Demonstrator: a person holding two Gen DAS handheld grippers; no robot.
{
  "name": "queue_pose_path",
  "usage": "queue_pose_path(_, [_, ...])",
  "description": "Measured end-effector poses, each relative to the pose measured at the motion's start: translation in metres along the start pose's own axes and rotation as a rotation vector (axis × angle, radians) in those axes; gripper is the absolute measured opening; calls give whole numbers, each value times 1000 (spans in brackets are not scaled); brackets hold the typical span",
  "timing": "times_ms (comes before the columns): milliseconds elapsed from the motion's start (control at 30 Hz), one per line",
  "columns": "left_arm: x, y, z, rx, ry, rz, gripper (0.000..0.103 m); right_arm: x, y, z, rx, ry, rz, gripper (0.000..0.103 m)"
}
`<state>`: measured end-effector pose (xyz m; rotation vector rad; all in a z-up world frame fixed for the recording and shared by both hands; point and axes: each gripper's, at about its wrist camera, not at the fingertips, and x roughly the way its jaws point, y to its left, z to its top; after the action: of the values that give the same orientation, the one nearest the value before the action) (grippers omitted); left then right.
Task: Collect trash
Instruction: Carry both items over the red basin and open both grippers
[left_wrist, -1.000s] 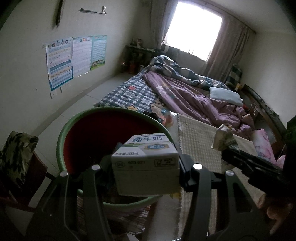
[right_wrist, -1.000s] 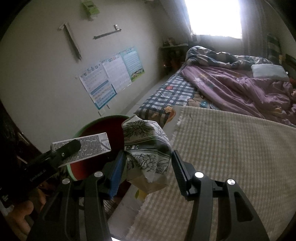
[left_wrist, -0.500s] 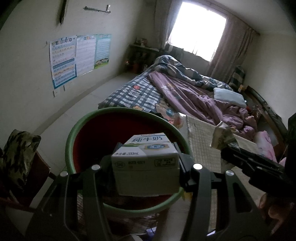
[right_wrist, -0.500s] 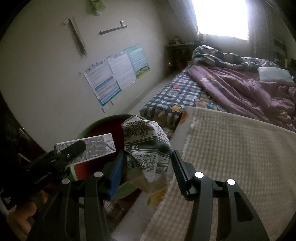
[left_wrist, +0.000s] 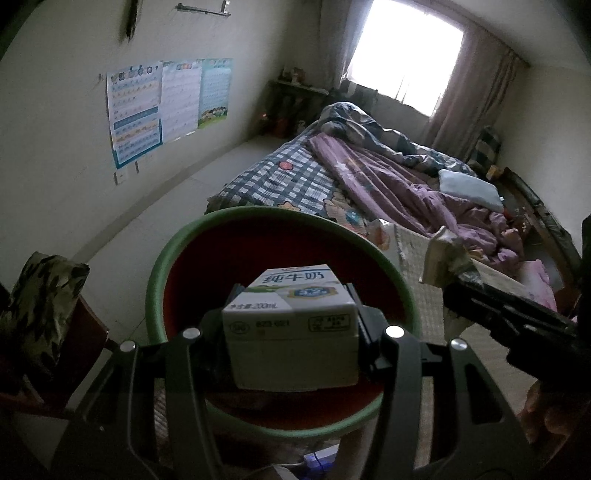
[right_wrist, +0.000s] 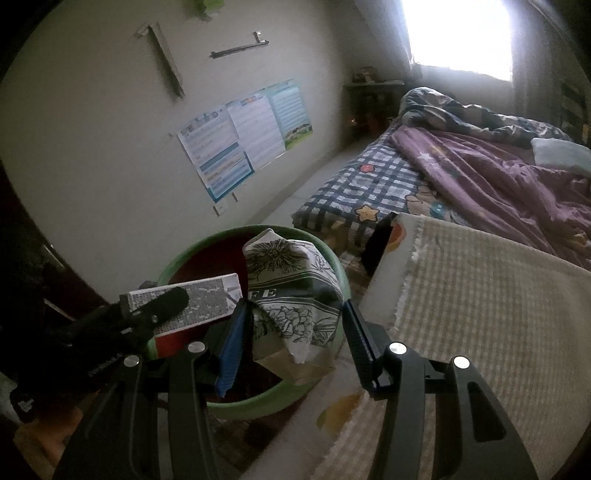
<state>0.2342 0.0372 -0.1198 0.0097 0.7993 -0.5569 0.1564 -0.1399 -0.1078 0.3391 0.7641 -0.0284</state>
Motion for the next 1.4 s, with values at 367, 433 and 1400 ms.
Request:
queue_pose_path(367, [16, 5, -2, -1, 39, 18, 51, 13, 7, 6, -16, 14, 25, 50])
queue_pose_path(433, [18, 5, -3, 2, 43, 20, 51, 16, 7, 7, -19, 16, 26, 50])
queue_pose_path(1400, [39, 13, -16, 7, 118, 48, 51, 48, 23, 1, -56, 96, 54, 51])
